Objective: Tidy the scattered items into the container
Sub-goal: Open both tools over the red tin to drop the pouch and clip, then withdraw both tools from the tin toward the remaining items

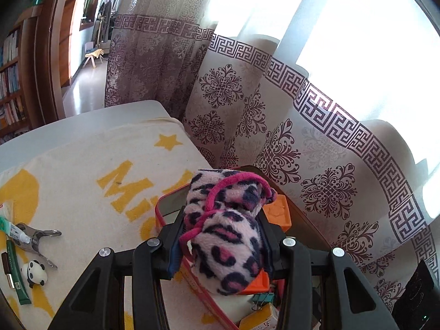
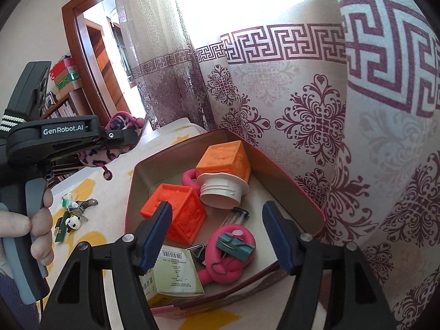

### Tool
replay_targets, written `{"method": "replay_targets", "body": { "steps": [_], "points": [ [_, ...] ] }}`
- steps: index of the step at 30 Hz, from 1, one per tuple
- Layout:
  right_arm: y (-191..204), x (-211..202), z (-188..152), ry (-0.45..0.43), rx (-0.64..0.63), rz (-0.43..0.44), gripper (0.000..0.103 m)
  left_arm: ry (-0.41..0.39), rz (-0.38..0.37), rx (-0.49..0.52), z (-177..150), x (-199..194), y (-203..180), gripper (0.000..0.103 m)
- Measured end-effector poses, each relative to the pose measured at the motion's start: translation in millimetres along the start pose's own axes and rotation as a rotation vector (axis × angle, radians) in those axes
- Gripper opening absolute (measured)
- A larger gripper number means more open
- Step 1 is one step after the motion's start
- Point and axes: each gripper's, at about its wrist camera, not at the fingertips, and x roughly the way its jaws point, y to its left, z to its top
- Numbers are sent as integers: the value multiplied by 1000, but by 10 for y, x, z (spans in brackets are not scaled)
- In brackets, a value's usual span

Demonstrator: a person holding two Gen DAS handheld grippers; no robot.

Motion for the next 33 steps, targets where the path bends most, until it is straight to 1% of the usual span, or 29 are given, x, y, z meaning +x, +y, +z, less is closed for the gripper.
{"method": "replay_targets", "body": {
  "steps": [2, 3, 5, 7, 10, 13, 19, 26, 33],
  "points": [
    [22, -18, 2, -8, -9, -2, 74, 13, -14, -21, 33, 90, 0, 57],
    [27, -27, 4, -13, -11, -3, 77, 13, -10, -37, 37, 115, 17, 61],
    [30, -40, 9, -22, -9, -6, 78, -2, 4, -64, 18, 118, 79, 82],
    [33, -36, 12, -22, -4, -5, 79, -14, 20, -79, -14, 104, 162, 84],
    [59, -26, -6, -16, 0, -6, 79, -11, 54, -100, -68, 60, 307, 84],
    [110, -24, -34, -8, -3, -2, 79, -30, 91, -107, -122, -49, 429, 84],
    [269, -87, -60, -17, -10, 18, 80, -53, 136, -117, -228, -288, 661, 84],
    [571, -102, -107, -5, -53, 55, 80, -64, 196, -152, -387, -560, 1008, 84],
    [938, -39, -178, 31, -131, 113, 81, -72, 258, -223, -570, -890, 1521, 84]
  ]
}}
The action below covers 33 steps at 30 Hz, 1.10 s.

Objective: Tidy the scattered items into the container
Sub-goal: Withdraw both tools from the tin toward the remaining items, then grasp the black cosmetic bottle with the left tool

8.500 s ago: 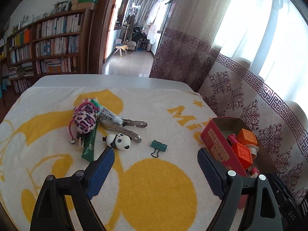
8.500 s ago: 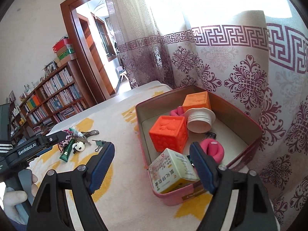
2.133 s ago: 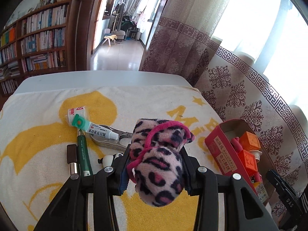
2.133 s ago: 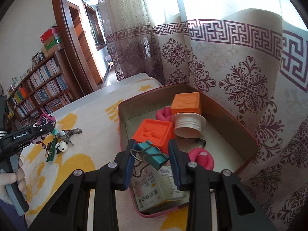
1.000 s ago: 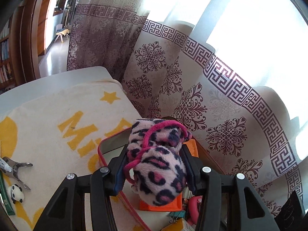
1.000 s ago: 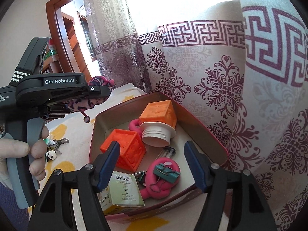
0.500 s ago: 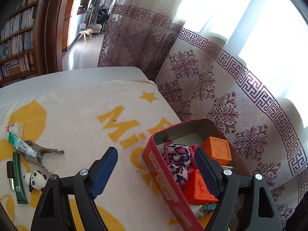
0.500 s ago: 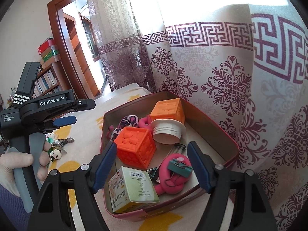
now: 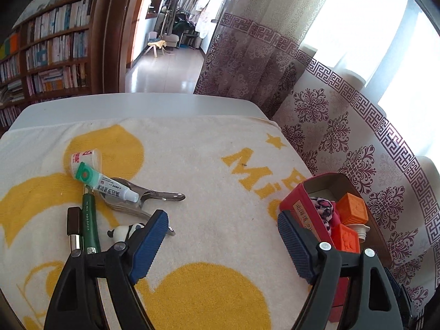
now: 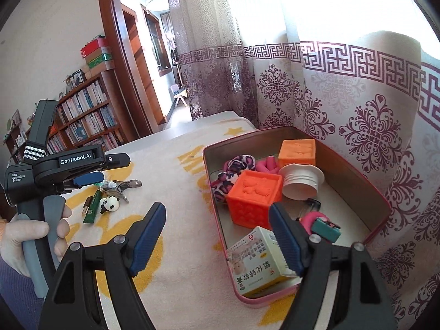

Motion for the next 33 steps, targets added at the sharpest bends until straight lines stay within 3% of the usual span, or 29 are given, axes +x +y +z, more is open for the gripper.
{"method": "replay_targets", "body": {
  "steps": [9, 13, 18, 21, 27, 33],
  "points": [
    [363, 212, -39, 60, -39, 68, 81, -3, 179, -102, -100, -147, 962, 84],
    [496, 294, -71, 87, -50, 94, 81, 32, 200, -159, -140, -83, 1254, 84],
    [565, 336, -91, 98, -57, 105, 81, 65, 162, -210, -200, 4, 1477, 84],
    [578, 356, -113, 103, -56, 108, 81, 70, 202, -230, -236, 36, 1587, 83],
    [555, 388, -159, 120, -45, 110, 81, 57, 269, -211, -285, 2, 1685, 83],
    [542, 378, -169, 121, -38, 110, 81, 50, 340, -85, -309, -5, 1543, 83]
  ]
}}
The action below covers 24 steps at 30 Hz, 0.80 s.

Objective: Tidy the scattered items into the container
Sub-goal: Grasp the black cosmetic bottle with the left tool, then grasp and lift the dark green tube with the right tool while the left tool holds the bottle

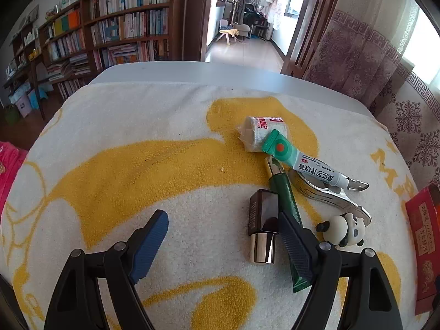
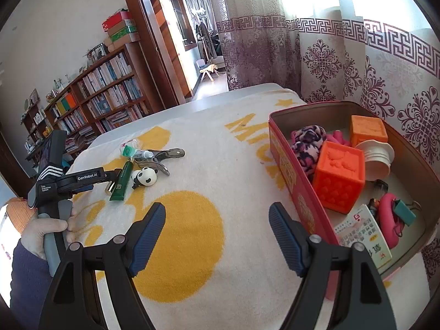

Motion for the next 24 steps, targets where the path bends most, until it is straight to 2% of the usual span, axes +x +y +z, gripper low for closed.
{"method": "replay_targets", "body": {
  "steps": [3, 5, 6, 8, 9, 12, 13, 18, 24],
  "points": [
    [9, -3, -5, 1, -3, 1, 81, 7, 24, 67, -38, 53, -119, 83],
    [29, -7, -18, 1, -8, 1, 81, 10, 21, 90, -54, 111, -167, 73],
    [36, -8, -24, 2, -11, 1, 81, 5, 19, 98, -49, 120, -179, 70],
    [50, -7, -36, 4, -14, 0, 81, 1, -1, 93, -21, 112, -168, 45],
    [53, -6, -39, 6, -14, 0, 81, -2, -2, 86, -2, 122, -164, 38],
    [67, 3, -49, 12, -15, 1, 81, -11, -10, 70, 29, 152, -156, 29],
    [76, 2, -49, 12, -17, 0, 81, -11, -13, 62, 34, 151, -138, 23],
    [149, -5, 1, 9, -40, 11, 81, 9, -75, -23, 67, 101, 22, 21],
    [361, 148, 173, 45, -93, 64, 81, -42, -86, -27, 8, -220, 106, 21]
  ]
}}
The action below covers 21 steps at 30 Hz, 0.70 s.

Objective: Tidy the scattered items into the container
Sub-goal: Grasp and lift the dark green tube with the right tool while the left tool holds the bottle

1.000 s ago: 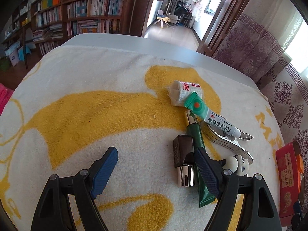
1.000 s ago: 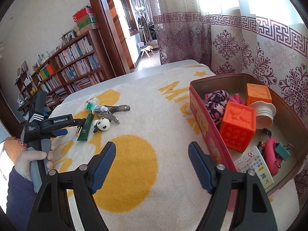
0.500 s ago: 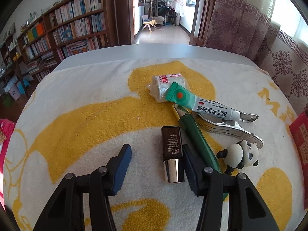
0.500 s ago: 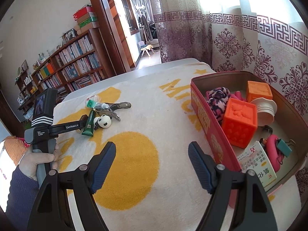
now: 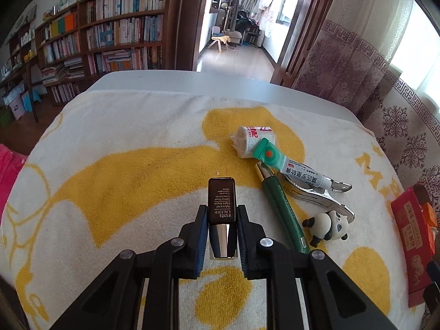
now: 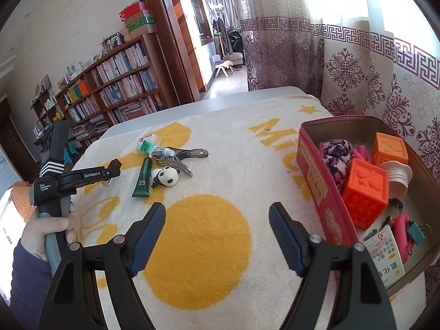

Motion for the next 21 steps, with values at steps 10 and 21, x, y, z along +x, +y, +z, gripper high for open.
{"method": "replay_targets", "body": {
  "steps": [10, 21],
  "points": [
    [528, 628, 245, 101, -50, 142, 80, -15, 6, -9, -252, -212, 173, 21],
    [1247, 1423, 458, 141, -294, 98, 41, -21, 20, -77, -233, -205, 391, 21]
  ]
}}
